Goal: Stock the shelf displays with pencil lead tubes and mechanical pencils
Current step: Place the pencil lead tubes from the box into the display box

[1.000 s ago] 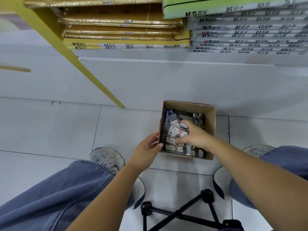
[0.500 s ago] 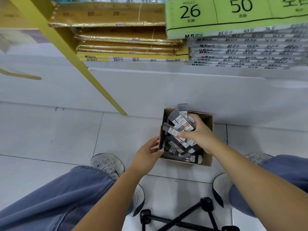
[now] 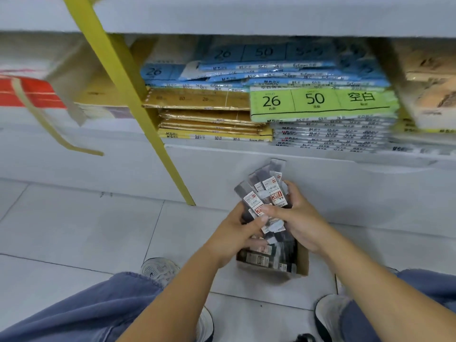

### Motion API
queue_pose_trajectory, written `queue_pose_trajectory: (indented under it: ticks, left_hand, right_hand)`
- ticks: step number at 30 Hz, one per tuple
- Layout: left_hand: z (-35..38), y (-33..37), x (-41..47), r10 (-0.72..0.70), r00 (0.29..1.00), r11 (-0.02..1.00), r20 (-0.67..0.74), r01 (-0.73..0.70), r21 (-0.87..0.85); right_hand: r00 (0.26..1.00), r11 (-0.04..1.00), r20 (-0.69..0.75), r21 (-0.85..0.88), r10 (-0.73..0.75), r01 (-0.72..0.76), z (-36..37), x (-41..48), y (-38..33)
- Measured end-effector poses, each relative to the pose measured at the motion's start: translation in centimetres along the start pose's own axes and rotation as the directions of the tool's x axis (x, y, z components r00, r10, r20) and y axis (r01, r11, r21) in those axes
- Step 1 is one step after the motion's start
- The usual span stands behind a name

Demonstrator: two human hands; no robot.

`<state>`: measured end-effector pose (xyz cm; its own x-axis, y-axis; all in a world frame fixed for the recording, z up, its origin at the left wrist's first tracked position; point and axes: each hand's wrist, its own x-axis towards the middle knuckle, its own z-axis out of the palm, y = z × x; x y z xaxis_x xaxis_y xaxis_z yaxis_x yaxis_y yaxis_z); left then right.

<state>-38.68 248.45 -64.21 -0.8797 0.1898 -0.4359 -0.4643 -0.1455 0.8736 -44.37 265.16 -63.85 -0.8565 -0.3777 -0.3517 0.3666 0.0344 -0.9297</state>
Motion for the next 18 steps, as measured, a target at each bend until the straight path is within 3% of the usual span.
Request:
queue_pose_trajectory:
  ticks: [4,11,18]
  left_hand:
    - [-0.1,4.4,-1.9,0.085,0.996,0.996,-0.015,-0.085,0.028]
    - [0.2,12.7,-6.3,0.221,0.966,0.974,-0.131,-0.214,0.069]
    - [1.4,22.1,-9.5,0.336,0.921,0.942,-0.195,-0.329,0.07]
  right_hand:
    - [0.994,0.988,-0.001,-0.11,-0.113,0.112,1.4,-1.5,-4.1]
    - [0.947,0.879,0.068,-0.355,-0.314,0.317,4.3,-4.2,-13.4]
    - [0.862,0.756,0.153,-0.422,-0.484,0.5,5.8,-6.2,-23.0]
